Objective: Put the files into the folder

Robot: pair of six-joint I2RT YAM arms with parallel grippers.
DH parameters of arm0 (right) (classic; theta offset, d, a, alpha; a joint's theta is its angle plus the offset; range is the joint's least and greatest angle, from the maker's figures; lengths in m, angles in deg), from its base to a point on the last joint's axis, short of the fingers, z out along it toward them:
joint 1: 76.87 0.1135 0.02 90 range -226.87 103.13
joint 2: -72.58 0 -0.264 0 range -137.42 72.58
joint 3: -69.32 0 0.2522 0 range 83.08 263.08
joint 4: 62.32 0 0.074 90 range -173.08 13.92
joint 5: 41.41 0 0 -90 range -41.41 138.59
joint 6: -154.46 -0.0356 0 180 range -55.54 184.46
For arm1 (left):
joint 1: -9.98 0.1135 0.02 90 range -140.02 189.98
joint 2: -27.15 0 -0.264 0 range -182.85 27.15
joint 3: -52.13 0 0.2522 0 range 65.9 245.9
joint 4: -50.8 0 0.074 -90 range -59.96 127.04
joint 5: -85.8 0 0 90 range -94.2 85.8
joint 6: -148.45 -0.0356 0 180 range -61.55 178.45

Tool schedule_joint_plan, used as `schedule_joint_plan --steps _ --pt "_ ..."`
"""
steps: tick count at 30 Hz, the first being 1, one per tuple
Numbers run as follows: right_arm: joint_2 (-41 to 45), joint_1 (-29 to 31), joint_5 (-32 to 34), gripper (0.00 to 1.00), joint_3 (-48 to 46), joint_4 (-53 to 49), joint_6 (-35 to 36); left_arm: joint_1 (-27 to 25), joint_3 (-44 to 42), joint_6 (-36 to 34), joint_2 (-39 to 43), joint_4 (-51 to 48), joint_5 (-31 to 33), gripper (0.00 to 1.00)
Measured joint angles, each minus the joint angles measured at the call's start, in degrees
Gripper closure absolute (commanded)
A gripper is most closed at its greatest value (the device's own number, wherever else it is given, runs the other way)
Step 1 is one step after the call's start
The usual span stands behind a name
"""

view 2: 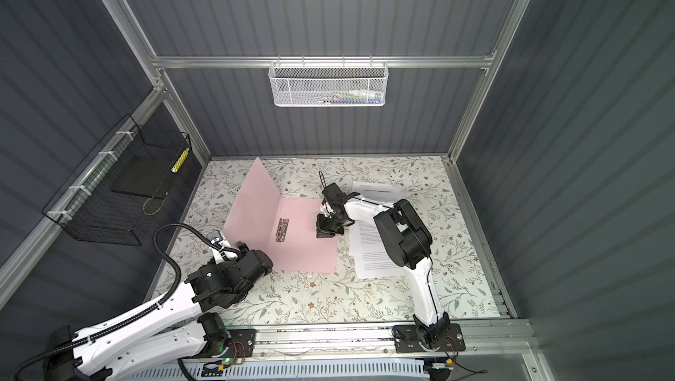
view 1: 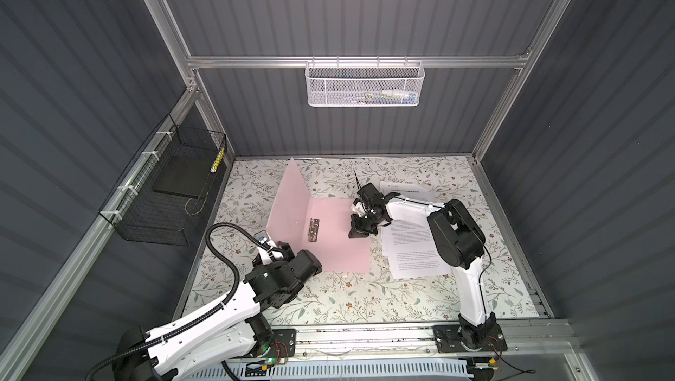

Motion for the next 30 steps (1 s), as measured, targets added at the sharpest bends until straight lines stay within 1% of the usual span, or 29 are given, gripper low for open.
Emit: schedule_joint_plan --steps 2,4,6,8,11,14,16,18,20,22,24,26,30 --pt "0.15 -0.02 -0.13 0.94 -0.28 0.11 0.13 0.39 0.02 5.27 -2.23 -4.00 0.94 0.34" --pt "0.20 -0.04 -0.26 0.94 -0.44 0.28 0.17 1.20 0.02 9.05 -4.50 -6.54 1.40 0.32" --pt "0.22 -0.04 -0.28 0.94 -0.48 0.35 0.20 3.02 0.02 11.37 -6.45 -8.13 1.44 0.32" --pt "0.24 -0.04 -0.33 0.94 -0.50 0.37 0.33 6.12 0.00 10.75 -6.93 -7.52 1.01 0.32" --pt "0.24 -0.04 -0.35 0.95 -0.50 0.37 0.37 13.57 -0.48 4.44 -5.79 -1.60 -1.97 0.33" --pt "0.24 -0.04 -0.39 0.95 -0.50 0.35 0.35 24.35 -2.58 -4.87 -4.68 7.56 -9.27 0.35" --pt "0.24 -0.04 -0.42 0.95 -0.50 0.31 0.35 30.08 -3.23 -9.35 -5.79 11.63 -13.94 0.32" --pt "0.24 -0.04 -0.52 0.94 -0.50 0.24 0.31 35.58 -3.15 -15.17 -10.43 16.98 -20.76 0.26" --pt "0.24 -0.04 -0.70 0.94 -0.50 0.28 0.15 39.39 -2.38 -18.99 -16.35 20.87 -26.69 0.24" --pt "0.24 -0.04 -0.90 0.94 -0.50 0.42 -0.15 41.51 -0.85 -22.38 -22.69 23.80 -32.09 0.24" --pt "0.24 -0.04 -1.14 0.94 -0.50 0.42 -0.39 42.25 1.11 -25.16 -27.98 26.32 -36.76 0.24" --pt "0.24 -0.04 -1.27 0.94 -0.50 0.39 -0.50 42.45 2.25 -27.08 -29.66 28.09 -39.82 0.24" --pt "0.24 -0.15 -1.25 0.94 -0.46 0.28 -0.42 42.45 4.28 -30.69 -29.16 30.40 -44.17 0.25"
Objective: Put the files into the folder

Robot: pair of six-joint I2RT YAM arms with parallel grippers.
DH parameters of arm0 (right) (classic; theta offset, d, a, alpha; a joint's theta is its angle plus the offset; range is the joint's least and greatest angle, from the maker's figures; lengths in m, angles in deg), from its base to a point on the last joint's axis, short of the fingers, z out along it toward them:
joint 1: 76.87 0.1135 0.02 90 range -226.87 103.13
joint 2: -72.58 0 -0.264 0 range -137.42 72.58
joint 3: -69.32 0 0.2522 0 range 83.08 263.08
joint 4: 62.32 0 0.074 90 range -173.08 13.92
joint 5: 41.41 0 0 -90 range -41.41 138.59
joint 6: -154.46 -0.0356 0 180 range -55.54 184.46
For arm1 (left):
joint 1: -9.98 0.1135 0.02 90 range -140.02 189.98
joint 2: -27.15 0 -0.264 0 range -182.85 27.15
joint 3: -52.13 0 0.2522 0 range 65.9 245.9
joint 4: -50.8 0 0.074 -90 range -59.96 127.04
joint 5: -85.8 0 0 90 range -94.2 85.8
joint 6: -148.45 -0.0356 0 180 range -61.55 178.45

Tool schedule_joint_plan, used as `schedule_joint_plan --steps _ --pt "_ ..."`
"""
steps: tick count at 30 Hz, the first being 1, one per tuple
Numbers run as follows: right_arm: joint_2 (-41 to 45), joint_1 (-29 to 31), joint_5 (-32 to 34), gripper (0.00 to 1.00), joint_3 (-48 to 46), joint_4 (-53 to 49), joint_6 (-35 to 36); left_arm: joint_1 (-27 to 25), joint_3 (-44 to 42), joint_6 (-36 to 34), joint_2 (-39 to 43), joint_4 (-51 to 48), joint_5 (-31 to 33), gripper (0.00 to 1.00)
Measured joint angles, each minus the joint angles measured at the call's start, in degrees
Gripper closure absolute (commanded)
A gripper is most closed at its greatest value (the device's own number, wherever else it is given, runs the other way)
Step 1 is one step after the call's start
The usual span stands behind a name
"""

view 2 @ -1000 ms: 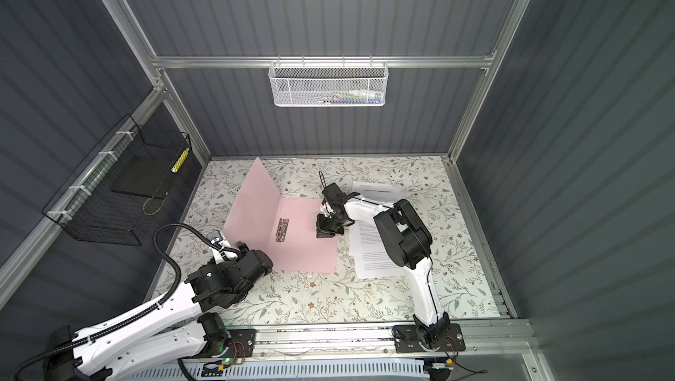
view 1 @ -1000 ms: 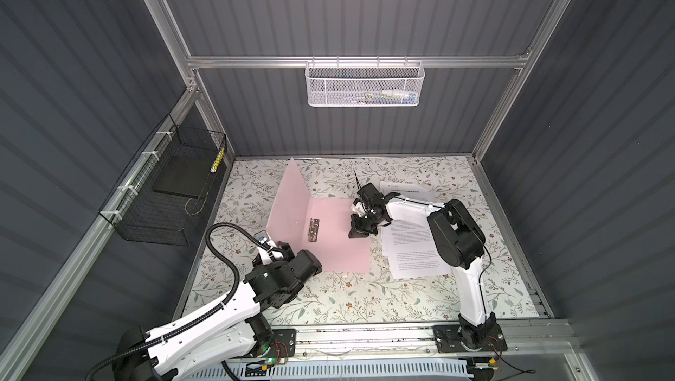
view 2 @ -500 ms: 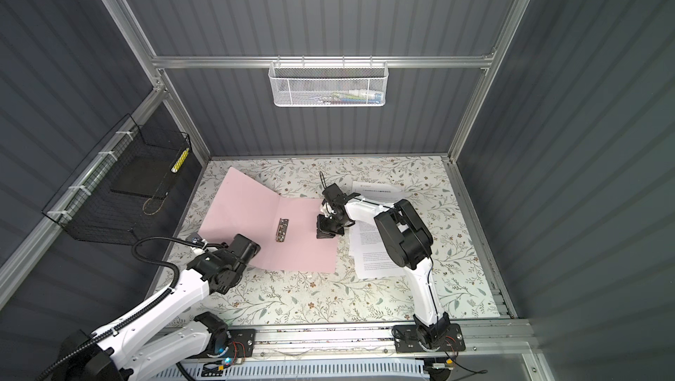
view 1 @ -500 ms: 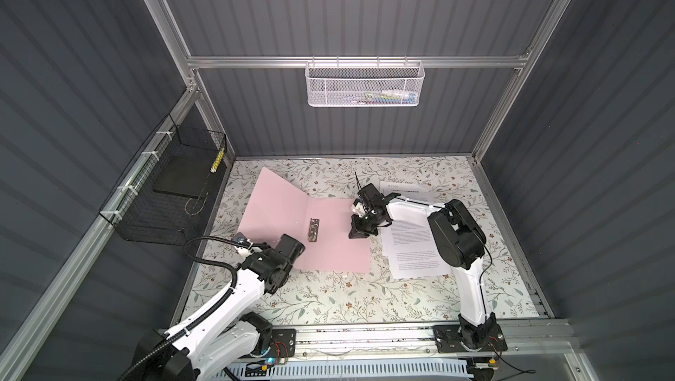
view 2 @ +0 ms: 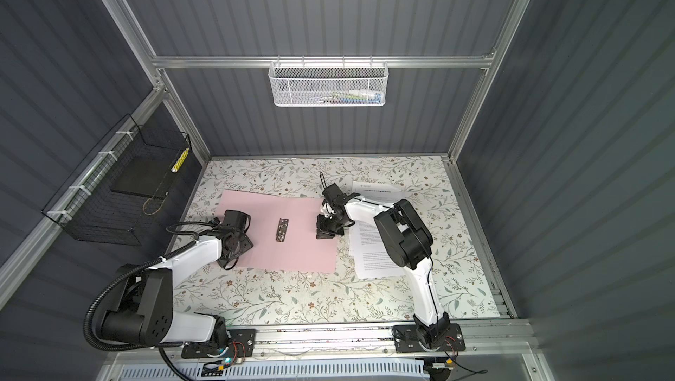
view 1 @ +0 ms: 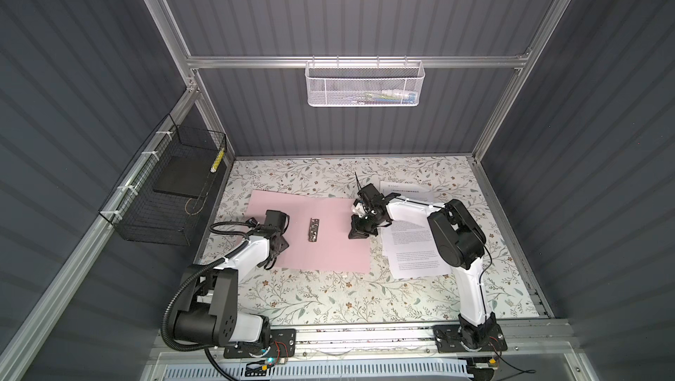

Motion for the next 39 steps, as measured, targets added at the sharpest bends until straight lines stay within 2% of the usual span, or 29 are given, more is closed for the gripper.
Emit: schedule_joint_plan --steps 5,7,12,16,21,26,31,39 --pt "0.59 -0.39 0.44 0.97 -0.26 -0.31 0.57 0.09 0.39 -3.56 2.73 6.47 -9.07 0.37" --pt "2.67 -0.79 1.33 0.96 -1.66 -0.02 0.79 0.04 0.42 -4.52 3.02 11.37 -14.60 0.38" --pt "8.66 -1.84 2.69 0.95 -2.60 0.74 1.36 -3.82 2.54 -6.03 0.74 15.34 -19.65 0.44" --pt "14.47 -3.39 2.99 0.96 -5.27 4.26 0.90 -7.76 5.01 -6.51 -1.97 17.09 -20.83 0.54" --pt "25.20 -8.61 2.99 0.89 -15.17 8.85 -1.44 -10.38 8.87 -6.82 -8.81 17.44 -21.16 0.54" --pt "32.81 -12.96 4.33 0.87 -20.06 10.38 -1.44 -10.45 9.09 -6.82 -10.47 14.19 -16.09 0.49" --pt "34.51 -13.53 4.31 0.86 -23.04 11.89 -1.27 -10.45 9.42 -6.86 -10.51 12.57 -12.72 0.51" --pt "34.51 -16.37 3.82 0.85 -25.66 13.00 -1.44 -10.82 8.83 -6.23 -14.19 16.52 -16.11 0.56"
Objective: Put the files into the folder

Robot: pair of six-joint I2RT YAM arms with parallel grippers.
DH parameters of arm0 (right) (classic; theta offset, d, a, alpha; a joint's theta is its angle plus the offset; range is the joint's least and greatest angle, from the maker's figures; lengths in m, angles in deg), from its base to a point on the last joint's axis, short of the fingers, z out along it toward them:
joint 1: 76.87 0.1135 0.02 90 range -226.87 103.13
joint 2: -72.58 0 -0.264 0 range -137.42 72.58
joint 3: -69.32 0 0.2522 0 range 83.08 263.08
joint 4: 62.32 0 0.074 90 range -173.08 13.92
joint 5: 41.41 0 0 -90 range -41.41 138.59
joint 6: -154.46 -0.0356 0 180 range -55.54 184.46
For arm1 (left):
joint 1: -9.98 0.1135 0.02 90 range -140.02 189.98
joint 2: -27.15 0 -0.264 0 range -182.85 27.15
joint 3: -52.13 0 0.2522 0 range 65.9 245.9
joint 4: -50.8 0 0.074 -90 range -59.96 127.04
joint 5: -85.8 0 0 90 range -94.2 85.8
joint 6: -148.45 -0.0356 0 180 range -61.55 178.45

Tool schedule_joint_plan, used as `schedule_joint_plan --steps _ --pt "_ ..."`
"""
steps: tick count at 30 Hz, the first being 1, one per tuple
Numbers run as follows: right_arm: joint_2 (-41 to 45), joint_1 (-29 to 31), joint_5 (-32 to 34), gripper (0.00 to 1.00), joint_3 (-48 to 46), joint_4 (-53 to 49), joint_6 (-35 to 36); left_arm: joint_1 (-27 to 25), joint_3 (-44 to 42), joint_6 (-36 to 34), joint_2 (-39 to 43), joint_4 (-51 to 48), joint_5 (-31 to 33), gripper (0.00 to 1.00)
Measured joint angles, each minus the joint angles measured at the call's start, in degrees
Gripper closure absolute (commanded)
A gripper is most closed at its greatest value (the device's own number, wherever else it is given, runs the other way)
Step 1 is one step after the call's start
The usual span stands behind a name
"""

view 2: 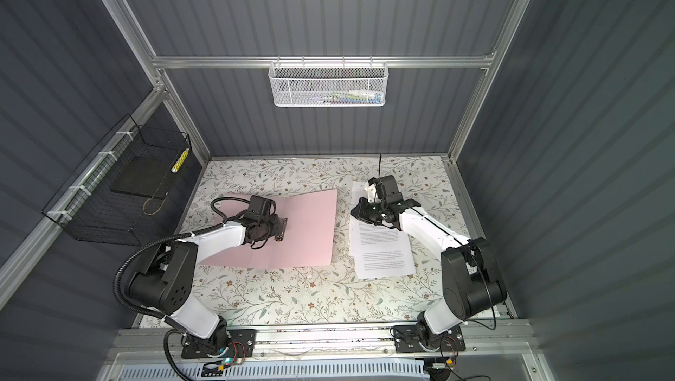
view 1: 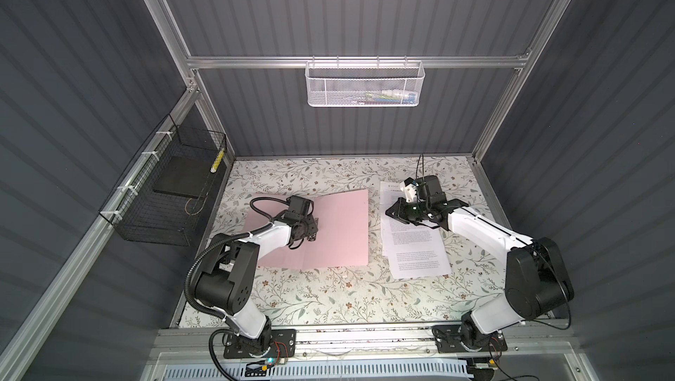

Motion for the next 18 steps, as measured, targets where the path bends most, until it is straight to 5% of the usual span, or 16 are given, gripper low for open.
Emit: schedule_joint_plan --steps 9,18 --pt "1.95 -9.94 -0.46 0.82 -0.72 -0.63 0.09 -0.57 -0.66 2.43 -2.05 4.37 -3.48 0.63" --pt "4.63 -15.65 10.10 0.54 1.05 -7.17 4.59 -1.18 -0.33 3.80 -2.71 5.77 -4.20 0.57"
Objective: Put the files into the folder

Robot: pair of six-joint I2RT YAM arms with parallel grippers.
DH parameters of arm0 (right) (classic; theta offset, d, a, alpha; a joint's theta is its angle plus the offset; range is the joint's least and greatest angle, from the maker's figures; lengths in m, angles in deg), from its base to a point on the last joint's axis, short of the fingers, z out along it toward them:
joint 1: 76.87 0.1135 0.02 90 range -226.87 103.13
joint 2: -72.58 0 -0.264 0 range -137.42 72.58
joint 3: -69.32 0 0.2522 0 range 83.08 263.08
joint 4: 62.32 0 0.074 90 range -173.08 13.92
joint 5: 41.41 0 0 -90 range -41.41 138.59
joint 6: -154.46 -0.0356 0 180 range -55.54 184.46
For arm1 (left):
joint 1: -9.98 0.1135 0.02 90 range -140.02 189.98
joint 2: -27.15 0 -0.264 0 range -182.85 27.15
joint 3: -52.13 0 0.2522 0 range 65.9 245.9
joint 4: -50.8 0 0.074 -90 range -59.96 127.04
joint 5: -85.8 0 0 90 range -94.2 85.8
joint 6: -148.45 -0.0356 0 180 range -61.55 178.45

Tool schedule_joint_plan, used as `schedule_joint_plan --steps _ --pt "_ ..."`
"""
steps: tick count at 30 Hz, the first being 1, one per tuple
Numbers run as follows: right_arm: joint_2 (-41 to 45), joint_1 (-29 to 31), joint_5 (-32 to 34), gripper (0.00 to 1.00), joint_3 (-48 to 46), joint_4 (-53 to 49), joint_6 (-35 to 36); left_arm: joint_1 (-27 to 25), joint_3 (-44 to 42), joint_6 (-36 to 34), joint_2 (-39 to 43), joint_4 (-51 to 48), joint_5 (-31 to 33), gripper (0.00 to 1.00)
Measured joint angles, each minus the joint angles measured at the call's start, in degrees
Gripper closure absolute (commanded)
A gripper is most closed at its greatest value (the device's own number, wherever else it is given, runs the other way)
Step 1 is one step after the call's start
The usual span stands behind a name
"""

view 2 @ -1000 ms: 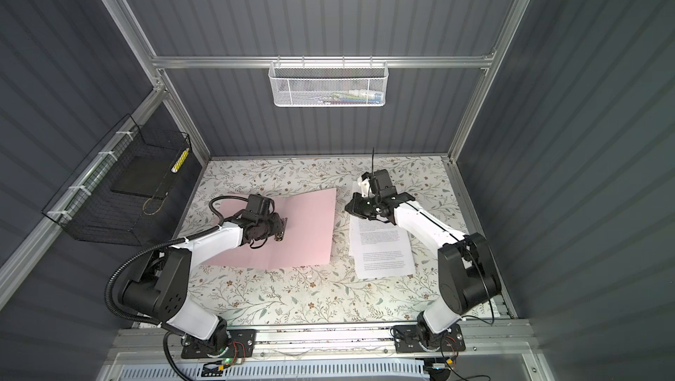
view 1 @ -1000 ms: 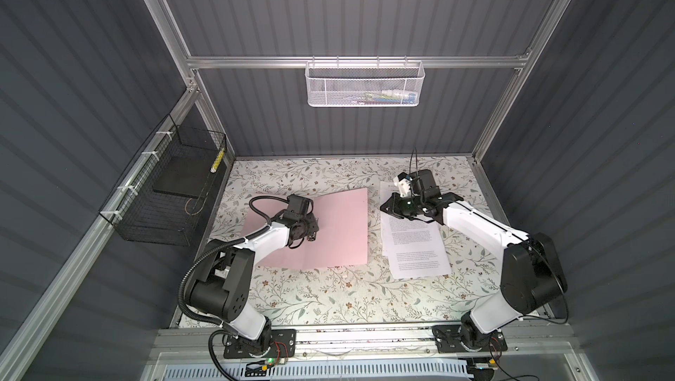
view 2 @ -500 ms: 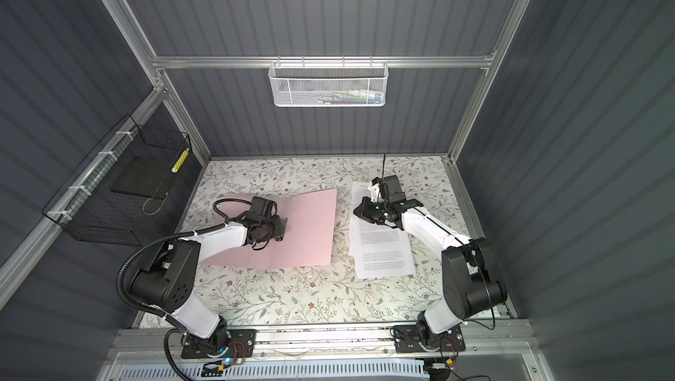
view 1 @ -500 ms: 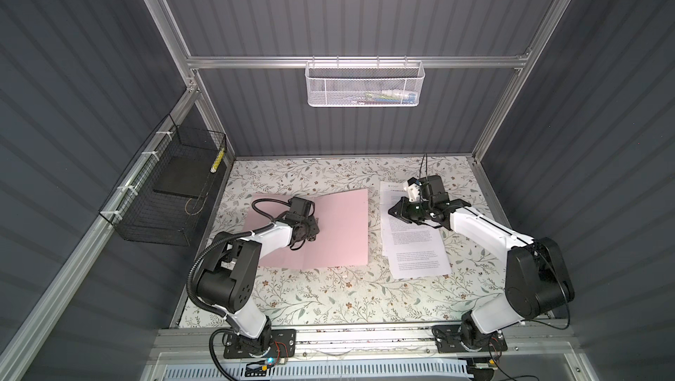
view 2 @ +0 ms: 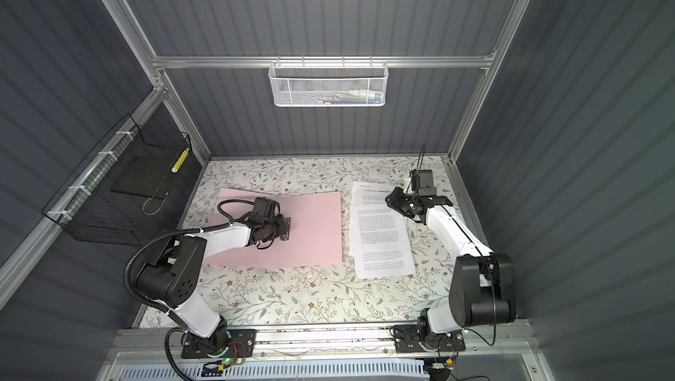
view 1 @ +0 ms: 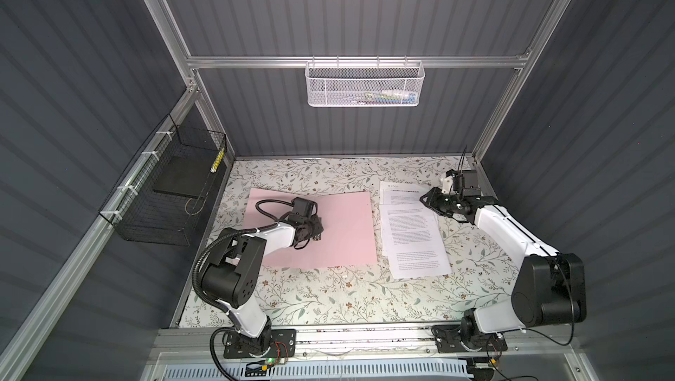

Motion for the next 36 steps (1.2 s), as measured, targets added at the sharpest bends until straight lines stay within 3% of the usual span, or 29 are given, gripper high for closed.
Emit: schedule_joint_plan --steps 4,13,24,36 --pt "0.13 -2.32 3.69 0.52 -1.07 -2.84 1.05 -0.39 1.95 -0.04 0.11 -1.99 -0.83 0.51" --pt "3.04 -4.28 9.79 0.54 -12.33 -5.35 2.03 -4.09 11.50 -0.26 0.85 -3.54 -2.71 0.50" --pt "0.55 -6.69 8.94 0.57 -14.73 -3.50 2.10 -10.56 15.19 0.57 -7.52 -0.20 -5.38 0.50" --pt "-3.13 -7.34 2.58 0.58 -14.84 -2.49 2.10 -14.73 20.63 0.59 -14.58 3.48 -8.70 0.50"
